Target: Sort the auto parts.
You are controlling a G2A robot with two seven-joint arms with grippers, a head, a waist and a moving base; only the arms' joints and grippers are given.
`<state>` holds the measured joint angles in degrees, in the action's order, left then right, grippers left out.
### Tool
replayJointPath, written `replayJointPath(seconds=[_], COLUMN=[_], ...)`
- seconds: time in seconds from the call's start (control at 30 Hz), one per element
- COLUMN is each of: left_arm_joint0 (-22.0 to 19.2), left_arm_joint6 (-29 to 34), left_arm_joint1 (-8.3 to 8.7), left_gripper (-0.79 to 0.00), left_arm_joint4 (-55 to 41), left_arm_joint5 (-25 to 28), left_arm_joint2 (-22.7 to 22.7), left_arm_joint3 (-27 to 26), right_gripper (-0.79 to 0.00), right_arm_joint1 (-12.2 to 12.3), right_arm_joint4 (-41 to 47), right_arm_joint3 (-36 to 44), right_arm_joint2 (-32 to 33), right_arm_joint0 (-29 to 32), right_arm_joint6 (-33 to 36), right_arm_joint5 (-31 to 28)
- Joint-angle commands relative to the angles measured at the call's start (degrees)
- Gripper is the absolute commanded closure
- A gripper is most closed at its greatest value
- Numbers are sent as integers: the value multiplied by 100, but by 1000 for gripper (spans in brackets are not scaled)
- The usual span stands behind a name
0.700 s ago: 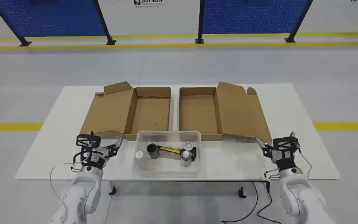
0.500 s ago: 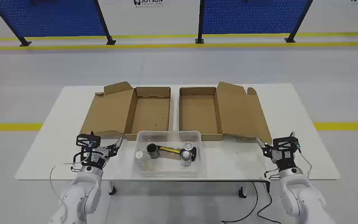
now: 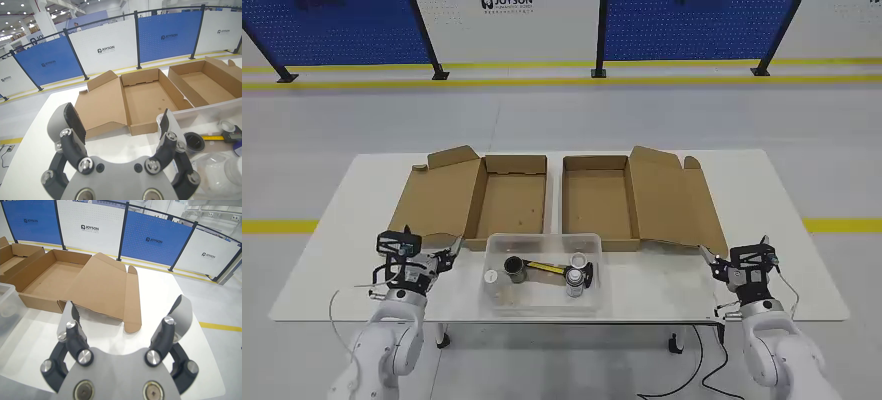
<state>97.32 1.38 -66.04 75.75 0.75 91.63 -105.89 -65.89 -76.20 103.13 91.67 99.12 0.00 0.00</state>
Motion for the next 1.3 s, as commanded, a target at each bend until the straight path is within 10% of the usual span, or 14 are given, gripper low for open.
replayJointPath(seconds=[0.0, 0.37, 1.27], left_arm_joint0=[6, 615, 377], left_arm_joint6=[141, 1267, 1263], left_arm_joint1=[3, 72, 97], left_gripper=[-785, -785, -785], left_arm_joint4=[-130, -1153, -512], left_arm_joint5=[153, 1719, 2464], left_arm_joint2=[42, 339, -526], left_arm_joint3=[-227, -1260, -240], right_gripper=[-785, -785, -785], right_arm_joint1=[0, 0, 0], right_arm_joint4=[0, 0, 0], right_arm_joint3=[0, 0, 0], right_arm_joint2=[0, 0, 0], right_arm_joint0=[0, 0, 0], right_arm_joint6=[0, 0, 0], right_arm_joint5=[0, 0, 0])
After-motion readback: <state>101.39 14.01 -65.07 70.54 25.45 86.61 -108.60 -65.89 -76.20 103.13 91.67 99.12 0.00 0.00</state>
